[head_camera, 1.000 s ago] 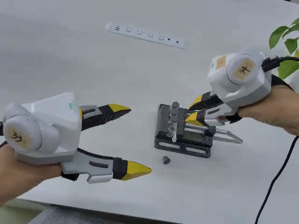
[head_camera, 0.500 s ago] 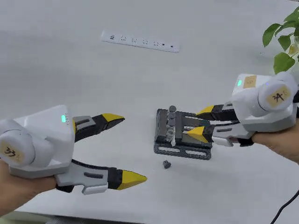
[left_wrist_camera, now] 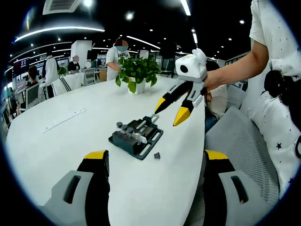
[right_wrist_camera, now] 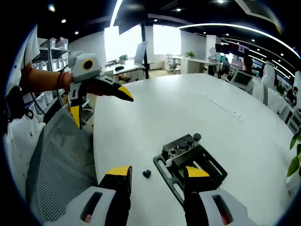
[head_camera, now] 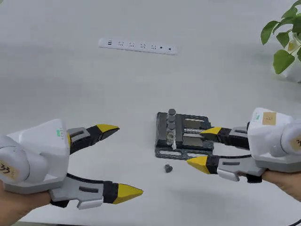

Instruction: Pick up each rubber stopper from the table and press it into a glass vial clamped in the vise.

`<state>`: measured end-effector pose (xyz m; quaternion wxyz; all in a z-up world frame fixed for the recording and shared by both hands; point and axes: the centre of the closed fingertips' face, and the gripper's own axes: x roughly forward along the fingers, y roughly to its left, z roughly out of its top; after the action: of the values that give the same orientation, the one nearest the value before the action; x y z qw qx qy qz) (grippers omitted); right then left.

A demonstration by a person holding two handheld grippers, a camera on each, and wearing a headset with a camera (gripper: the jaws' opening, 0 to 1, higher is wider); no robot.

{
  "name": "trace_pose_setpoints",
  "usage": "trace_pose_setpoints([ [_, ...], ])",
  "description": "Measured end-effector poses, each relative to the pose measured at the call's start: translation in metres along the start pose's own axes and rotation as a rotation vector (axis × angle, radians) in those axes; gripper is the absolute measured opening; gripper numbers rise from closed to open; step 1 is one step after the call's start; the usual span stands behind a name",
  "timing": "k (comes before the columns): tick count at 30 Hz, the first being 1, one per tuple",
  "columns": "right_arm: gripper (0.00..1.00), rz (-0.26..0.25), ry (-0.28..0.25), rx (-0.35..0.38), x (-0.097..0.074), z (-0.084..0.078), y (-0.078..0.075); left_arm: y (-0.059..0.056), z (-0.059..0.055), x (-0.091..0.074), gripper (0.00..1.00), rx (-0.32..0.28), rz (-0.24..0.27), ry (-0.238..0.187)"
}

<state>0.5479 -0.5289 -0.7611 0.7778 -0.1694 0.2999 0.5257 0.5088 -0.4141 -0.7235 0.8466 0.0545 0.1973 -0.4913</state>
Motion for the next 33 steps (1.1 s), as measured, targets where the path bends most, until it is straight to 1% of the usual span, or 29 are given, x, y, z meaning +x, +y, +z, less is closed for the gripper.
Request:
trace_pose_setpoints([
  [2, 0.4, -0.017, -0.004, 0.033, 0.002, -0.006, 0.003, -0.001, -0.001, 0.0, 0.81, 0.002, -0.002, 0.007],
  [4, 0.39, -0.034, -0.008, 0.05, 0.004, -0.011, 0.006, -0.001, -0.002, 0.0, 0.81, -0.002, -0.003, 0.01],
  [6, 0.39, -0.052, -0.008, 0.088, 0.007, -0.016, 0.009, -0.001, -0.004, 0.0, 0.81, -0.004, -0.004, 0.013],
  [7, 0.38, -0.051, -0.009, 0.099, 0.008, -0.018, 0.011, -0.002, -0.004, 0.0, 0.81, -0.005, -0.004, 0.013],
  [10, 0.39, -0.072, -0.006, 0.122, 0.014, -0.023, 0.014, -0.002, -0.005, 0.0, 0.81, -0.006, -0.005, 0.016],
  [11, 0.39, -0.078, 0.002, 0.132, 0.018, -0.026, 0.015, -0.002, -0.006, 0.0, 0.81, -0.008, -0.006, 0.016],
  [14, 0.39, -0.096, 0.004, 0.161, 0.026, -0.03, 0.018, -0.003, -0.007, 0.0, 0.81, -0.009, -0.008, 0.02],
  [15, 0.39, -0.107, 0.018, 0.166, 0.029, -0.032, 0.021, -0.003, -0.007, 0.0, 0.81, -0.011, -0.008, 0.02],
  [17, 0.4, -0.118, 0.019, 0.178, 0.033, -0.032, 0.023, -0.003, -0.007, 0.0, 0.81, -0.011, -0.009, 0.021],
  [18, 0.4, -0.12, 0.028, 0.188, 0.037, -0.035, 0.025, -0.003, -0.008, 0.0, 0.81, -0.012, -0.009, 0.022],
  [22, 0.37, -0.16, 0.051, 0.212, 0.05, -0.042, 0.024, -0.004, -0.008, 0.0, 0.81, -0.014, -0.009, 0.02],
  [24, 0.35, -0.173, 0.05, 0.213, 0.056, -0.041, 0.026, -0.004, -0.008, 0.0, 0.81, -0.017, -0.009, 0.018],
  [26, 0.33, -0.197, 0.074, 0.212, 0.063, -0.045, 0.024, -0.004, -0.008, 0.0, 0.81, -0.017, -0.009, 0.019],
  [28, 0.3, -0.215, 0.072, 0.224, 0.068, -0.045, 0.022, -0.005, -0.009, 0.001, 0.81, -0.019, -0.012, 0.019],
  [30, 0.26, -0.224, 0.078, 0.235, 0.072, -0.046, 0.022, -0.006, -0.009, 0.001, 0.8, -0.02, -0.013, 0.02],
  [33, 0.23, -0.235, 0.092, 0.229, 0.081, -0.05, 0.022, -0.006, -0.009, 0.001, 0.8, -0.019, -0.014, 0.02],
])
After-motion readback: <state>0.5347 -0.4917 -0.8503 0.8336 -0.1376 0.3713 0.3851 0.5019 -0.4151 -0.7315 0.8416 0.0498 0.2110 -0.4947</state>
